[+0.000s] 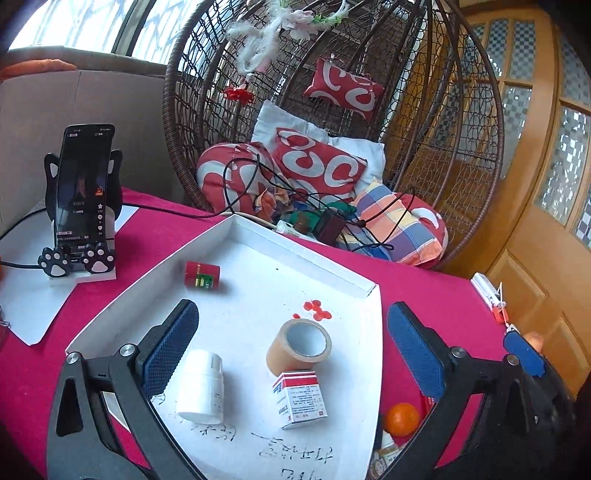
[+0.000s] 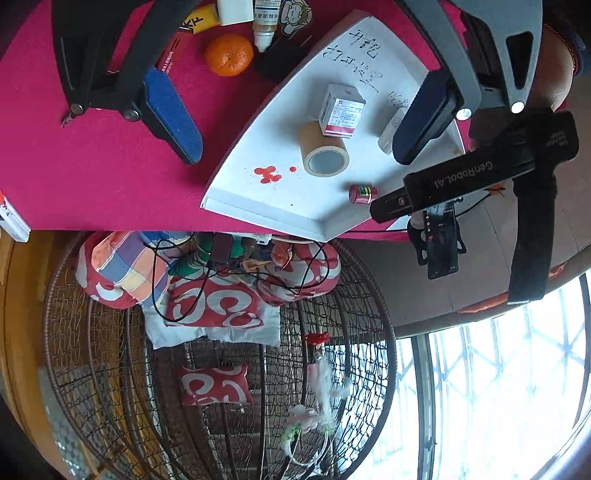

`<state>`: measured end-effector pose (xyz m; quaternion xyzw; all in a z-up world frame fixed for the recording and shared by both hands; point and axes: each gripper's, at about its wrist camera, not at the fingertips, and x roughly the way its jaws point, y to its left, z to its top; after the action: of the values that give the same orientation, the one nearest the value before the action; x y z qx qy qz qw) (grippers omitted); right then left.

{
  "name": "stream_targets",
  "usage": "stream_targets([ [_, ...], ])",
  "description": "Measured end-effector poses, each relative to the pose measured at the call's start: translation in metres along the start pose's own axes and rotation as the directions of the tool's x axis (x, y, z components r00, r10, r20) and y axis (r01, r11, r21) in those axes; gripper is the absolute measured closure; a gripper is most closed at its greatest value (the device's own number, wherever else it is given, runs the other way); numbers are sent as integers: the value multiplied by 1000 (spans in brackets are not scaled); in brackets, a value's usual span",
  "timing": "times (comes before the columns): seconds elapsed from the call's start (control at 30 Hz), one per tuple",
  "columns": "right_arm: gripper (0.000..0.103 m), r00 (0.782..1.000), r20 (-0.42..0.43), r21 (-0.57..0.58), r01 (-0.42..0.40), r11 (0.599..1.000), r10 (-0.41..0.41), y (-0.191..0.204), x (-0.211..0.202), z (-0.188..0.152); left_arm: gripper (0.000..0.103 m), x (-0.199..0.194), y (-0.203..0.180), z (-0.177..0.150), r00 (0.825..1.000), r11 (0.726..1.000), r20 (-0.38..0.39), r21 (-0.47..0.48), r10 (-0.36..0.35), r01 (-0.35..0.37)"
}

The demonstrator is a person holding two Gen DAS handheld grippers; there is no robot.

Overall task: Organize rigid objects
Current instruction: 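Withdraw both open tools from the tray back over the table, then grasp the blue binder clip with the right tool while the left tool grasps the white charger plug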

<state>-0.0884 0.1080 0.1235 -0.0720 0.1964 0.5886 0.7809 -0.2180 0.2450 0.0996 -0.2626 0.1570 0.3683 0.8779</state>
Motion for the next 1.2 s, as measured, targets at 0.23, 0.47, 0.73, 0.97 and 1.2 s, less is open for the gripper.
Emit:
stream_targets([
  [0.23, 0, 969, 244, 132, 2, 991, -35, -52, -52, 21, 0, -23, -20, 1, 996, 993, 19, 78, -87, 86],
  [0.47, 0, 983, 104, 180, 131, 975, -151, -99, -49, 6, 0, -30, -47, -39, 971, 962, -134, 161, -201, 221],
  [0.73, 1, 966, -164, 268, 240, 933, -201, -153, -25, -48, 1, -19, -97, -109, 880, 888, -390, 252, -271, 385],
  [0.97, 32, 932, -319, 242, 256, 936, -173, -172, -5, -75, 7, -9, -124, -131, 836, 846, -466, 285, -289, 451],
  [1.2, 37, 938, -314, 234, 229, 945, -150, -176, 0, -67, 7, -8, -116, -128, 839, 856, -461, 269, -289, 442],
])
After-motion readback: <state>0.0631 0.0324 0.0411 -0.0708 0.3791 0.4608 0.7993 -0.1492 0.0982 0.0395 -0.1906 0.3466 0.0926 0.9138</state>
